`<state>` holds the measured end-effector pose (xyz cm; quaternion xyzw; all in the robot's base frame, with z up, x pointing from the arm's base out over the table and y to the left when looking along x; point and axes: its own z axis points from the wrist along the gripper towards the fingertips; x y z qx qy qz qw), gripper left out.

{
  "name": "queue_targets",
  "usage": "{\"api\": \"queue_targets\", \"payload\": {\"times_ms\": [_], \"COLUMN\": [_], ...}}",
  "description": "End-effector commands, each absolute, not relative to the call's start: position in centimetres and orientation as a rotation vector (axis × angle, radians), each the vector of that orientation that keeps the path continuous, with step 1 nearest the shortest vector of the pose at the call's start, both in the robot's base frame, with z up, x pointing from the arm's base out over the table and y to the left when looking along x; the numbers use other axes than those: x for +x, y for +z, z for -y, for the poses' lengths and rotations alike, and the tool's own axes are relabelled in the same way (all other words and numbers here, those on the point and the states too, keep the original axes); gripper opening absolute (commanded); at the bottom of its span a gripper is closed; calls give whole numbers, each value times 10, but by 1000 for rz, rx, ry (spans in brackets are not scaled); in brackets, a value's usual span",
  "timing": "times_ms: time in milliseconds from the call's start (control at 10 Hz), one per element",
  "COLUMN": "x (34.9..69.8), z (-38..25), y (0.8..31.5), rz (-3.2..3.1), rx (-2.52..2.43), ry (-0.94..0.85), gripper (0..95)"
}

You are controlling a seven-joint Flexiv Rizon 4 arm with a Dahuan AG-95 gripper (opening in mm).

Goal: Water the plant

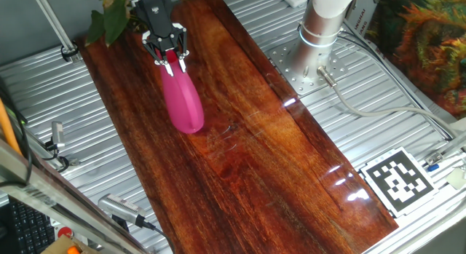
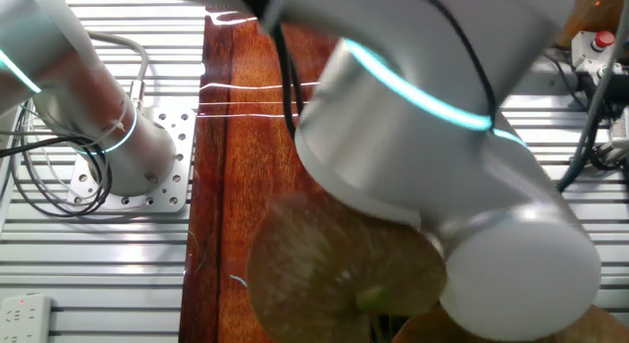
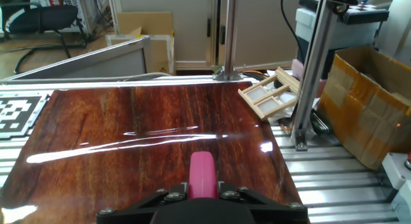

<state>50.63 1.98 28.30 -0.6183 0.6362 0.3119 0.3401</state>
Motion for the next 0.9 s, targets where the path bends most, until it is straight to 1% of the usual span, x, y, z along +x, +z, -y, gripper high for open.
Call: {"api": "queue_targets", "payload": {"times_ms": [100, 900], "x": [506, 506], "z": [-21, -21], "y": [284, 284], "rz": [-1638, -1575], "rx": [-1599, -1578], "ry": [822, 850], "gripper": [0, 0]}}
